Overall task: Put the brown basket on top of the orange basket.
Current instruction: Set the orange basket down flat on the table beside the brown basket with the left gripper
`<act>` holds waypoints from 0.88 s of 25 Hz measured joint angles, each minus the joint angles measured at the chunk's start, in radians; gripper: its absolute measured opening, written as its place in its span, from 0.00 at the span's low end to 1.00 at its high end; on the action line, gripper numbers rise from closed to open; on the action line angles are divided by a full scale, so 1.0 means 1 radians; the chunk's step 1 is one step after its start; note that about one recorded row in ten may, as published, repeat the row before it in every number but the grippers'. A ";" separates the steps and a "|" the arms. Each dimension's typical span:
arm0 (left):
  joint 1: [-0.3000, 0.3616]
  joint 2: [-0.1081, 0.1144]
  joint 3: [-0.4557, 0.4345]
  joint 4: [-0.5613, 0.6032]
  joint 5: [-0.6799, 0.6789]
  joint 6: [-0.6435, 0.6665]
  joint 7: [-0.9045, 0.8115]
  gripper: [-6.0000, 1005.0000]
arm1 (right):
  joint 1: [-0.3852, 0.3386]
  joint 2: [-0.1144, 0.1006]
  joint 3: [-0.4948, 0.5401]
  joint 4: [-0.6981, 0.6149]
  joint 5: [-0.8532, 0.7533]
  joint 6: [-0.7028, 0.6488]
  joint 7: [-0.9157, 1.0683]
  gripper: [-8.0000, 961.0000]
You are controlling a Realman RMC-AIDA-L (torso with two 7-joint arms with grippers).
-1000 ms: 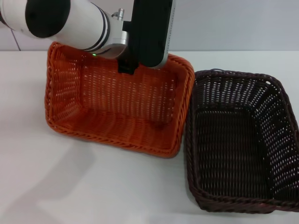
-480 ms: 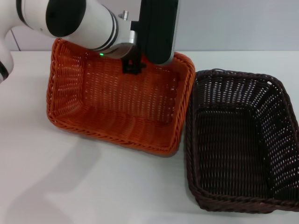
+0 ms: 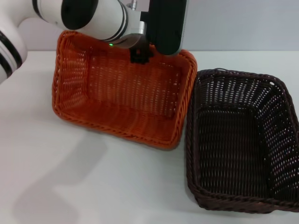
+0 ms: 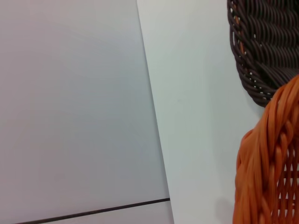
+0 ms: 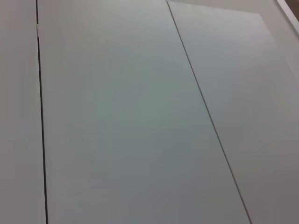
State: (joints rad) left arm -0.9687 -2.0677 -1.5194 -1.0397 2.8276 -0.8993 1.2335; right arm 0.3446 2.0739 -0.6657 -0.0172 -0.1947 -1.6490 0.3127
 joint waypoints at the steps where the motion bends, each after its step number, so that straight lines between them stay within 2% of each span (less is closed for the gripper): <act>1: -0.010 0.000 0.001 0.018 0.000 0.011 0.000 0.46 | 0.000 0.000 0.000 0.000 0.000 0.000 0.000 0.85; 15: -0.063 -0.003 0.002 0.138 0.012 0.075 -0.003 0.46 | 0.002 0.001 -0.008 0.004 0.000 0.005 0.001 0.85; 16: -0.083 -0.004 0.003 0.192 0.006 0.110 -0.003 0.46 | 0.003 0.001 -0.013 0.003 0.000 0.007 0.001 0.85; 19: -0.106 -0.005 -0.001 0.254 0.005 0.146 -0.003 0.46 | 0.004 0.001 -0.024 0.001 0.000 0.014 0.000 0.85; 22: -0.110 -0.005 0.000 0.266 0.006 0.160 -0.014 0.46 | 0.004 0.001 -0.025 0.001 0.000 0.017 -0.001 0.85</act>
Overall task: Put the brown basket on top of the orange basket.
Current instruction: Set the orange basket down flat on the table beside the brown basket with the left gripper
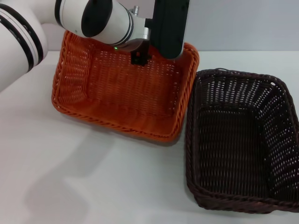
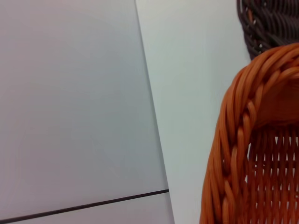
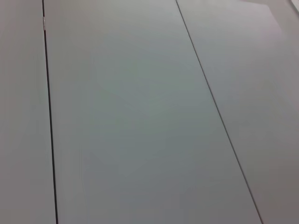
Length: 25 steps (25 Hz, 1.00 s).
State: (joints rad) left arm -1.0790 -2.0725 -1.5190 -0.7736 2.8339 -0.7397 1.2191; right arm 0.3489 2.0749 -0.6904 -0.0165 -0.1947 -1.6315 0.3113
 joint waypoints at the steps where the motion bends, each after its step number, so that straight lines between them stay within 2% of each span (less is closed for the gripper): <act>1: 0.000 0.000 0.002 0.000 0.002 0.003 -0.010 0.46 | -0.001 0.000 0.000 0.000 0.000 0.003 0.000 0.85; 7: 0.021 0.010 -0.007 -0.050 0.055 -0.015 -0.073 0.46 | -0.005 0.000 0.000 -0.001 0.000 0.007 -0.001 0.85; 25: 0.091 0.012 0.006 -0.225 0.056 -0.108 -0.065 0.46 | -0.005 -0.001 0.000 -0.002 0.000 0.009 -0.001 0.85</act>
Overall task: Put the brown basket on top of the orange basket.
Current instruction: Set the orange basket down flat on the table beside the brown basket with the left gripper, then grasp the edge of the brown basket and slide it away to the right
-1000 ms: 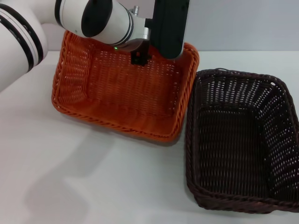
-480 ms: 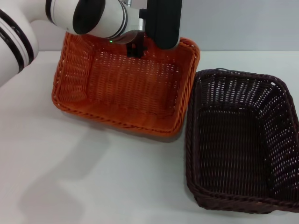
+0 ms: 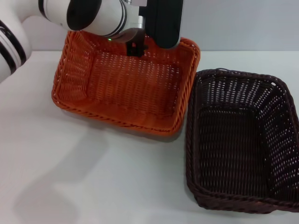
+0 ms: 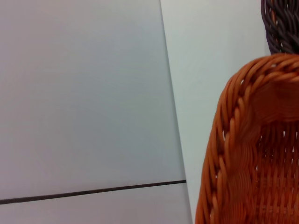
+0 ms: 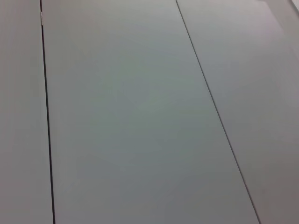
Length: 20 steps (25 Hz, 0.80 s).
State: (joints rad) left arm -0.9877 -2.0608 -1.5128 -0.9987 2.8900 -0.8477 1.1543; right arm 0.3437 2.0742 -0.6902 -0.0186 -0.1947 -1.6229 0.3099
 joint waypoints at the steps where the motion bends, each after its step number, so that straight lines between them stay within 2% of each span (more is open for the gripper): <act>1: 0.007 0.000 0.000 -0.016 0.000 -0.004 0.002 0.46 | 0.000 0.000 0.000 0.000 0.000 0.000 0.000 0.85; 10: 0.025 0.002 -0.013 -0.060 0.001 0.003 0.011 0.46 | 0.007 -0.003 0.000 -0.002 0.000 0.004 0.000 0.85; 13: 0.060 0.000 -0.039 -0.111 0.002 0.042 0.001 0.46 | 0.006 -0.004 0.000 -0.004 0.000 0.012 -0.001 0.85; 15: 0.105 -0.004 -0.054 -0.154 0.001 0.098 -0.028 0.46 | 0.003 -0.003 0.000 -0.004 0.000 0.013 -0.001 0.85; 17: 0.229 -0.008 -0.044 -0.244 0.000 0.288 -0.161 0.46 | 0.002 -0.003 0.002 -0.004 0.000 0.014 -0.002 0.85; 18: 0.229 -0.008 -0.044 -0.244 0.000 0.288 -0.161 0.46 | 0.002 -0.003 0.002 -0.004 0.000 0.014 -0.002 0.85; 19: 0.270 -0.008 -0.034 -0.271 0.000 0.361 -0.205 0.46 | 0.002 -0.003 0.002 -0.004 0.000 0.015 -0.002 0.85; 20: 0.350 -0.008 -0.015 -0.302 -0.002 0.496 -0.270 0.46 | 0.002 -0.003 0.002 -0.005 0.000 0.018 -0.003 0.85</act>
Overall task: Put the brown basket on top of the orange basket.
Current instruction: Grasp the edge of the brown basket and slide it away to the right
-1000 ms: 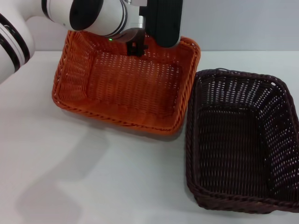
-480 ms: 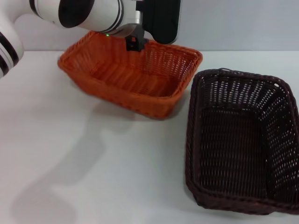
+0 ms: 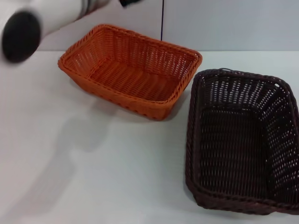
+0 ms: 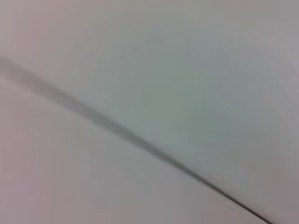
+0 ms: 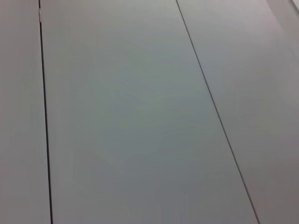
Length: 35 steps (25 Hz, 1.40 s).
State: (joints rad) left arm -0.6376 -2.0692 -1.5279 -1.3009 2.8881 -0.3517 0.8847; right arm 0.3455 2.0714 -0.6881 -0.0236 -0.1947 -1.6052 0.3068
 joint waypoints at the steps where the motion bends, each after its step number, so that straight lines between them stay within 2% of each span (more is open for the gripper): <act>1: 0.040 -0.001 0.010 -0.012 -0.004 0.090 -0.037 0.46 | 0.000 0.000 0.000 -0.002 0.000 0.002 -0.001 0.85; 2: 0.136 0.000 0.028 -0.018 -0.020 0.329 -0.147 0.46 | 0.000 0.000 0.002 -0.011 0.000 0.011 -0.001 0.85; 3: 0.136 0.000 0.028 -0.018 -0.020 0.329 -0.147 0.46 | 0.000 0.000 0.002 -0.011 0.000 0.011 -0.001 0.85; 4: 0.182 0.000 0.036 -0.015 -0.032 0.441 -0.205 0.46 | 0.000 0.000 0.002 -0.018 0.000 0.015 -0.001 0.85; 5: 0.261 0.002 0.049 0.008 -0.074 0.664 -0.315 0.46 | 0.000 0.001 0.000 -0.024 0.000 0.022 -0.002 0.85; 6: 0.261 0.002 0.049 0.008 -0.074 0.664 -0.315 0.46 | 0.000 0.001 0.000 -0.024 0.000 0.022 -0.002 0.85; 7: 0.320 0.002 0.055 0.027 -0.114 0.792 -0.385 0.46 | 0.003 0.001 -0.002 -0.026 0.000 0.025 -0.002 0.85; 8: 0.320 0.002 0.055 0.027 -0.114 0.792 -0.385 0.46 | 0.003 0.001 -0.002 -0.026 0.000 0.025 -0.002 0.85; 12: 0.435 0.002 0.086 0.088 -0.229 1.007 -0.496 0.46 | 0.011 0.002 -0.002 -0.026 0.000 0.027 -0.002 0.85; 17: 0.539 0.005 0.141 0.181 -0.268 1.133 -0.554 0.46 | 0.013 0.005 0.002 -0.028 0.000 0.016 -0.002 0.85; 21: 0.576 0.002 0.152 0.225 -0.275 1.135 -0.585 0.54 | 0.013 0.008 0.001 -0.028 0.000 0.008 -0.001 0.85; 22: 0.593 0.003 0.159 0.255 -0.280 1.134 -0.641 0.56 | 0.013 0.009 0.002 -0.024 0.001 -0.002 0.002 0.85; 25: 0.597 0.004 0.162 0.280 -0.282 1.138 -0.670 0.65 | 0.013 0.011 0.006 -0.020 0.006 -0.027 0.003 0.85; 27: 0.590 0.005 0.177 0.381 -0.279 1.190 -0.711 0.70 | 0.014 0.012 0.000 -0.014 0.004 -0.067 0.003 0.85; 28: 0.590 0.005 0.177 0.381 -0.279 1.190 -0.711 0.73 | 0.014 0.012 0.000 -0.014 0.004 -0.067 0.003 0.85; 30: 0.571 0.006 0.227 0.472 -0.274 1.278 -0.714 0.78 | 0.014 0.011 -0.015 -0.014 -0.018 -0.079 0.007 0.85; 35: 0.536 0.004 0.278 0.584 -0.268 1.335 -0.724 0.82 | 0.034 0.006 -0.030 -0.022 -0.088 -0.073 0.023 0.85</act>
State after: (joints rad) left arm -0.1016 -2.0656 -1.2500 -0.7170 2.6202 0.9832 0.1603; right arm 0.3796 2.0771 -0.7180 -0.0453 -0.2831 -1.6777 0.3297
